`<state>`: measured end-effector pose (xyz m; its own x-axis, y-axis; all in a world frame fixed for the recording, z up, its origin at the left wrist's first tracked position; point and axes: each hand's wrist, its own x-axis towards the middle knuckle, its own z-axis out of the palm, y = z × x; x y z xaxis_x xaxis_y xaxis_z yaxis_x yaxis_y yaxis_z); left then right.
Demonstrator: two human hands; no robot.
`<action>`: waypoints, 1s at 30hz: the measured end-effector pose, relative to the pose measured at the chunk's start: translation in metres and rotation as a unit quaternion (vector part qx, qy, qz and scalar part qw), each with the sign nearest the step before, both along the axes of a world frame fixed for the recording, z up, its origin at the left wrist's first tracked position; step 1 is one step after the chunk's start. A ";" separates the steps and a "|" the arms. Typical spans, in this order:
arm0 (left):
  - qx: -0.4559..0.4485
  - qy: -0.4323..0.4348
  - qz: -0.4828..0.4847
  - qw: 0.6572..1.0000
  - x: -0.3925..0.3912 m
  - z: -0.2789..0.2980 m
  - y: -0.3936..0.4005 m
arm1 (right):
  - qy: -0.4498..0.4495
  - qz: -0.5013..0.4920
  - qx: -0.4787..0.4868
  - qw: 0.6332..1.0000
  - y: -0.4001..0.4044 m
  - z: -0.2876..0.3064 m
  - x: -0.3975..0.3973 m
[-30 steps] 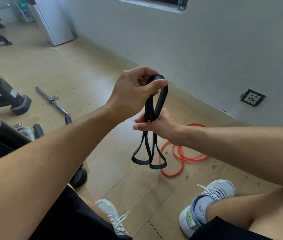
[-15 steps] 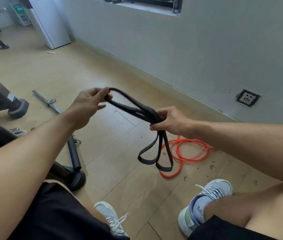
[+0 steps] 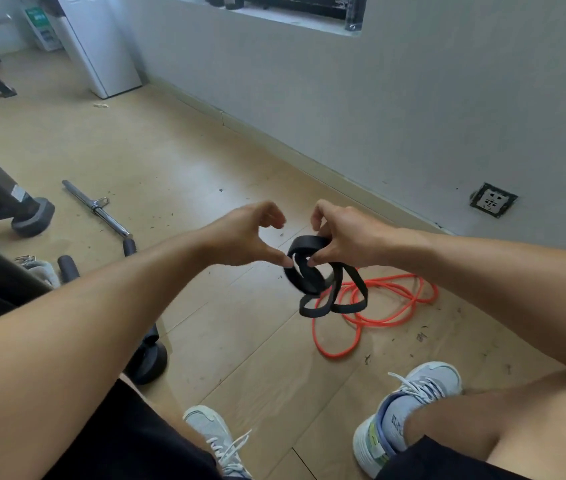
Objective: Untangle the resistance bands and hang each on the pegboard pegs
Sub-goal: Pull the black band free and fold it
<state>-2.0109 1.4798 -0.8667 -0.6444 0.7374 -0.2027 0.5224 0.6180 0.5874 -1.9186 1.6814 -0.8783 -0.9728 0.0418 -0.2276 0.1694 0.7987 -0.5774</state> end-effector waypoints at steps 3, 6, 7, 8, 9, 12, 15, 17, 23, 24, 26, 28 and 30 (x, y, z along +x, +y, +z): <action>-0.018 0.048 -0.036 0.998 0.013 -0.002 0.018 | 0.020 -0.010 -0.002 1.000 -0.001 0.003 0.000; -0.008 0.081 -0.027 0.996 0.018 0.000 0.025 | 0.025 0.003 -0.014 1.000 -0.004 0.008 0.003; -0.001 0.089 -0.021 0.996 0.018 0.001 0.025 | 0.026 0.006 -0.019 0.999 -0.004 0.009 0.003; 0.001 0.097 -0.017 0.995 0.017 0.002 0.024 | 0.027 0.009 -0.023 0.999 -0.004 0.009 0.003; -0.001 0.104 -0.014 0.994 0.017 0.004 0.023 | 0.026 0.011 -0.027 0.999 -0.004 0.009 0.003; -0.006 0.112 -0.019 0.994 0.017 0.009 0.022 | 0.021 0.011 -0.042 0.999 -0.001 0.004 0.001; 0.033 0.096 -0.014 0.995 0.016 0.015 0.022 | 0.034 -0.011 -0.120 0.992 0.001 0.001 0.000; 0.064 0.083 -0.003 0.994 0.014 0.019 0.020 | 0.037 -0.032 -0.173 0.984 0.003 0.002 0.002; 0.118 0.063 0.037 0.990 0.008 0.024 0.013 | 0.020 -0.019 -0.169 0.985 0.013 -0.005 0.008; 0.121 0.060 0.039 0.990 0.007 0.026 0.012 | 0.023 -0.022 -0.165 0.986 0.014 -0.006 0.008; 0.115 0.048 0.043 0.991 0.004 0.028 0.008 | 0.030 -0.022 -0.154 0.987 0.014 -0.008 0.007; 0.085 0.027 0.046 0.995 -0.001 0.027 0.003 | 0.040 -0.030 -0.153 0.987 0.013 -0.008 0.006; 0.042 0.022 0.042 0.998 -0.005 0.026 -0.002 | 0.050 -0.053 -0.179 0.981 0.013 -0.008 0.006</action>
<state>-2.0156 1.4780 -0.8409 -0.7121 0.6931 -0.1123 0.4971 0.6106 0.6165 -1.9131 1.6944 -0.8858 -0.9854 0.0792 -0.1506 0.1697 0.5230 -0.8353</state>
